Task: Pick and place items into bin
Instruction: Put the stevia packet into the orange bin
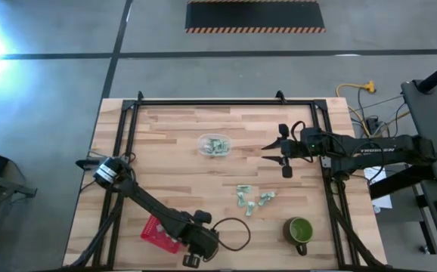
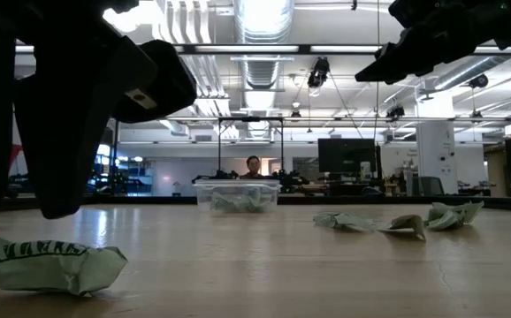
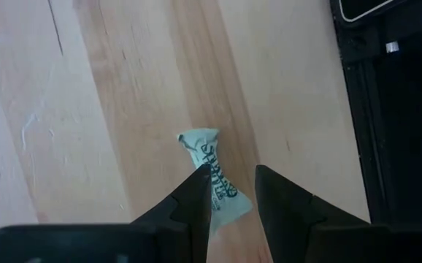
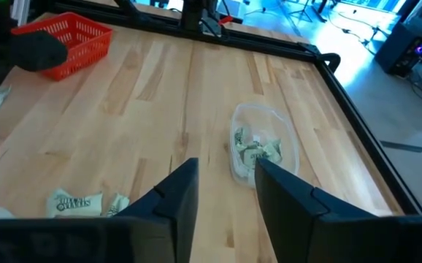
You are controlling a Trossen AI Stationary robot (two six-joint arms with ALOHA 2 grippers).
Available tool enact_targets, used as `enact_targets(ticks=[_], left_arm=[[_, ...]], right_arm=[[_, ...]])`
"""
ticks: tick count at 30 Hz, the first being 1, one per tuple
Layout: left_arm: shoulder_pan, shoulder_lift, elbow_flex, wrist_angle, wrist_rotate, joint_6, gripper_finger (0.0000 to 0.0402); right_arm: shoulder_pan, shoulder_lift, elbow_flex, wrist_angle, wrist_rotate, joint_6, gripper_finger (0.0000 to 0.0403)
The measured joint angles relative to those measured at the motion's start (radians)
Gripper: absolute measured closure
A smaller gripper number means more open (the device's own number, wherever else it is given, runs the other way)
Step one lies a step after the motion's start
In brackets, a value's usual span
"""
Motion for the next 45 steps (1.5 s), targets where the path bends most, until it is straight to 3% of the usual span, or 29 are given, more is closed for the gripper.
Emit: enact_targets(ticks=[15, 31, 35, 45], left_arm=[[0.019, 0.010, -0.001, 0.000, -0.004, -0.001, 0.0224], [0.021, 0.051, 0.000, 0.000, 0.050, -0.001, 0.0222], [0.021, 0.051, 0.000, -0.004, 0.037, 0.001, 0.0242], [0.025, 0.051, -0.001, -0.009, 0.035, 0.004, 0.0336]], right_arm=[[0.000, 0.001, -0.003, 0.000, -0.001, 0.000, 0.0275], [0.000, 0.001, -0.005, 0.000, -0.001, 0.000, 0.0285], [0.000, 0.001, -0.005, 0.000, -0.001, 0.000, 0.0288], [0.000, 0.001, -0.005, 0.000, 0.000, 0.000, 0.0302]])
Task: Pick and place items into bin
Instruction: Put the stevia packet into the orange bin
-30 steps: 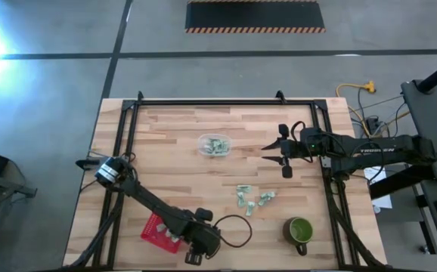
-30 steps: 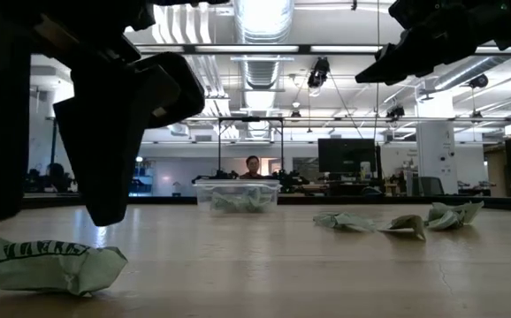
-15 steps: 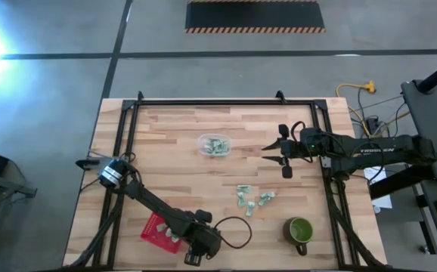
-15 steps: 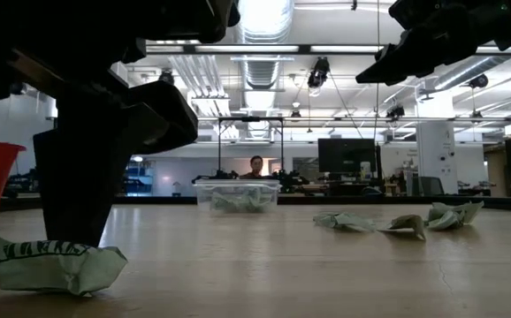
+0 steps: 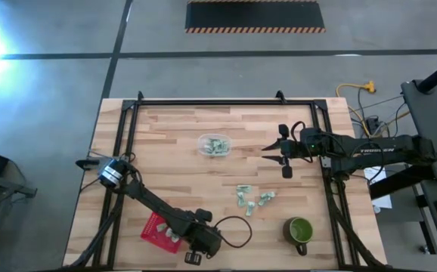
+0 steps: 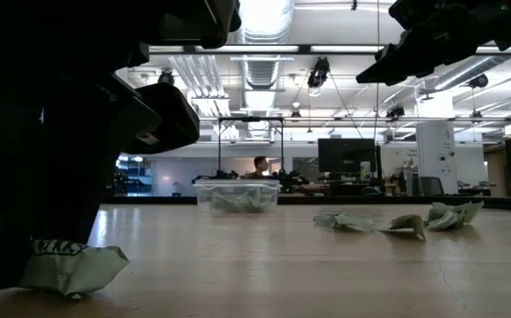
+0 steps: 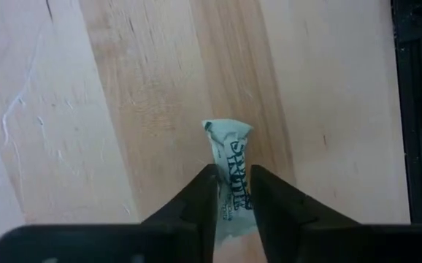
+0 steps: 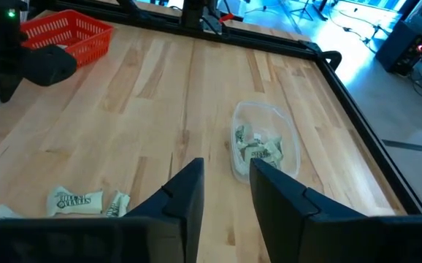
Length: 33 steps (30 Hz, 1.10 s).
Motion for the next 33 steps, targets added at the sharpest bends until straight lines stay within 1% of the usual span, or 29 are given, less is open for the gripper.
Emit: enact_targets(ticks=[4, 12, 15, 20, 23, 26, 33], left_arm=[[0.001, 0.000, 0.000, -0.001, 0.001, 0.005, 0.0361], [0.008, -0.010, 0.068, -0.053, -0.007, 0.112, 0.0385], [0.016, -0.031, 0.080, -0.071, -0.034, 0.150, 0.0386], [0.027, -0.086, 0.084, -0.201, -0.129, 0.149, 0.0387], [0.028, -0.132, 0.084, -0.264, -0.156, 0.147, 0.0387], [0.026, -0.173, 0.084, -0.318, -0.169, 0.096, 0.0387], [-0.014, -0.244, 0.056, -0.455, -0.188, -0.098, 0.0387]], right_arm=[[0.000, 0.000, 0.000, 0.000, 0.000, 0.000, 0.0307], [0.000, 0.000, 0.000, 0.000, 0.001, 0.000, 0.0316], [0.000, 0.000, 0.000, -0.001, 0.002, 0.000, 0.0317], [0.000, 0.000, 0.000, -0.003, 0.001, 0.000, 0.0313], [0.000, 0.000, 0.000, -0.005, 0.001, 0.000, 0.0312], [0.000, 0.000, 0.000, -0.007, 0.001, 0.000, 0.0316], [0.000, 0.000, 0.000, -0.009, 0.000, 0.000, 0.0321]])
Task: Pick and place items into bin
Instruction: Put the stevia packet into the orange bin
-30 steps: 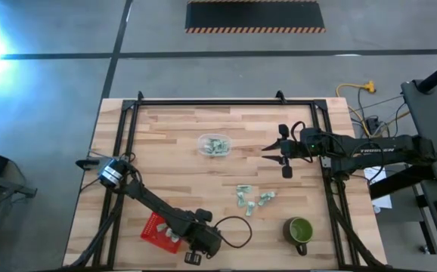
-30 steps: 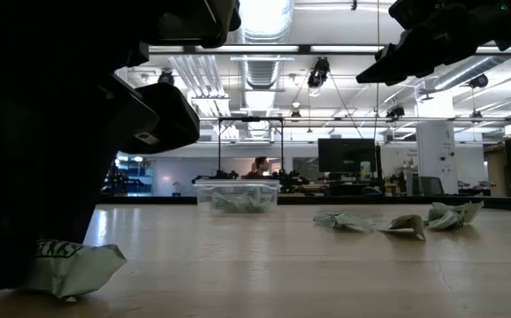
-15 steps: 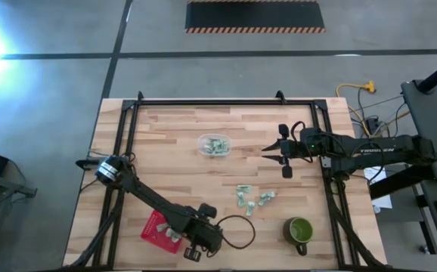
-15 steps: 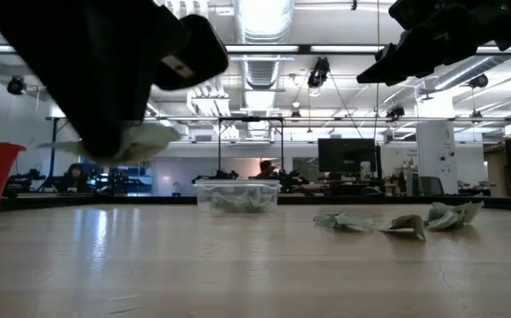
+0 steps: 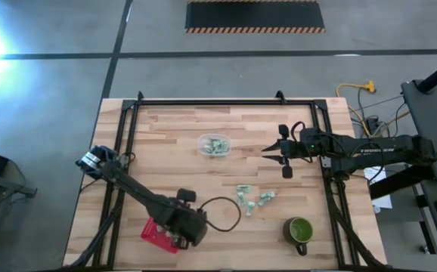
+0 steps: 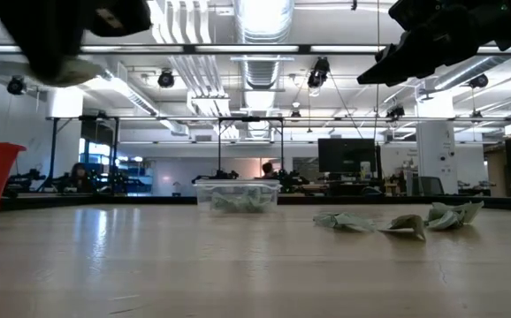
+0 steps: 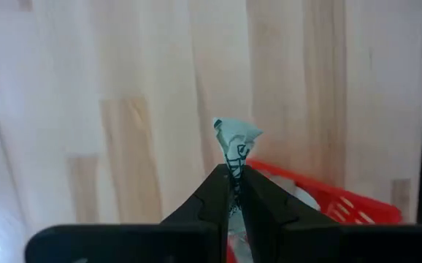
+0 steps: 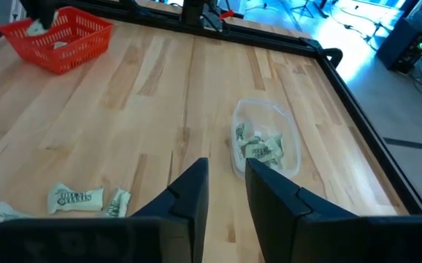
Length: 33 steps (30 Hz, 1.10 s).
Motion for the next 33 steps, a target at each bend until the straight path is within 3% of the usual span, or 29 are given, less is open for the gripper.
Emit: enact_targets(ticks=[9, 19, 24, 33], left_arm=[[-0.095, -0.035, -0.084, -0.014, 0.016, -0.191, 0.0387], [-0.144, -0.036, -0.132, -0.012, 0.028, -0.276, 0.0387], [-0.143, -0.037, -0.145, -0.044, -0.026, -0.276, 0.0386], [-0.142, -0.037, -0.180, -0.061, -0.036, -0.278, 0.0337]], right_arm=[[0.000, 0.000, -0.002, 0.001, 0.000, 0.003, 0.0314], [0.000, 0.000, -0.006, 0.001, 0.000, 0.002, 0.0326], [0.000, 0.000, -0.006, 0.001, 0.000, 0.000, 0.0324], [0.000, 0.000, -0.007, 0.002, 0.000, 0.000, 0.0320]])
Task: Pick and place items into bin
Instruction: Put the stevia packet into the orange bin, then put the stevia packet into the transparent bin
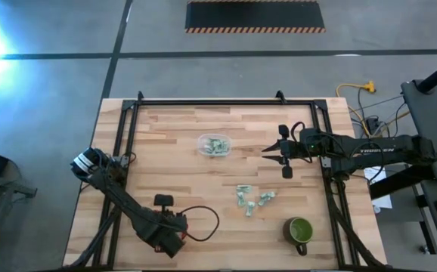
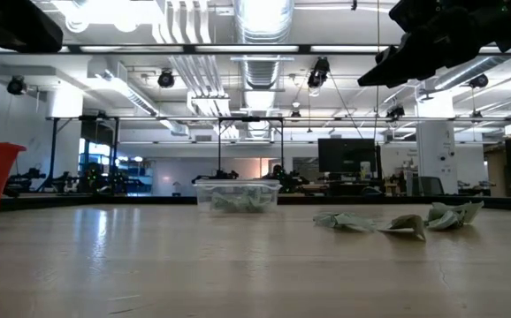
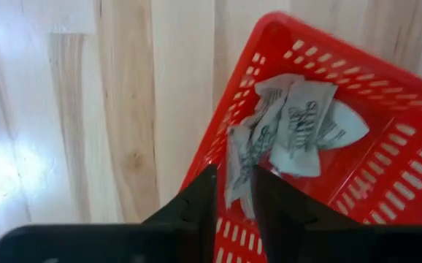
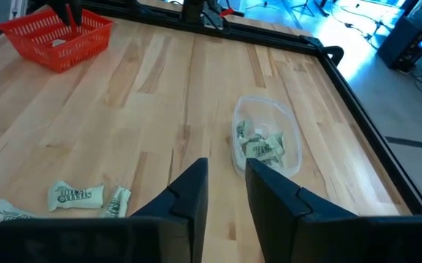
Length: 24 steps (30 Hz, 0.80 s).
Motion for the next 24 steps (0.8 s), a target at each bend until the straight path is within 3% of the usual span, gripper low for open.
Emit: enact_targets(ticks=[7, 11, 16, 24], left_arm=[[0.002, 0.000, 0.010, -0.001, 0.000, 0.009, 0.0294], [0.009, 0.000, 0.039, -0.009, -0.015, 0.080, 0.0290], [0.019, -0.012, 0.049, -0.009, -0.255, 0.236, 0.0290], [0.045, -0.015, 0.047, -0.005, -0.622, 0.398, 0.0290]], right_arm=[[0.000, 0.000, -0.003, 0.001, -0.006, 0.003, 0.0328], [0.000, 0.003, -0.017, -0.001, -0.126, -0.009, 0.0325], [0.000, 0.058, -0.021, 0.003, -0.264, -0.020, 0.0316], [0.038, 0.297, -0.022, 0.098, -0.271, -0.004, 0.0307]])
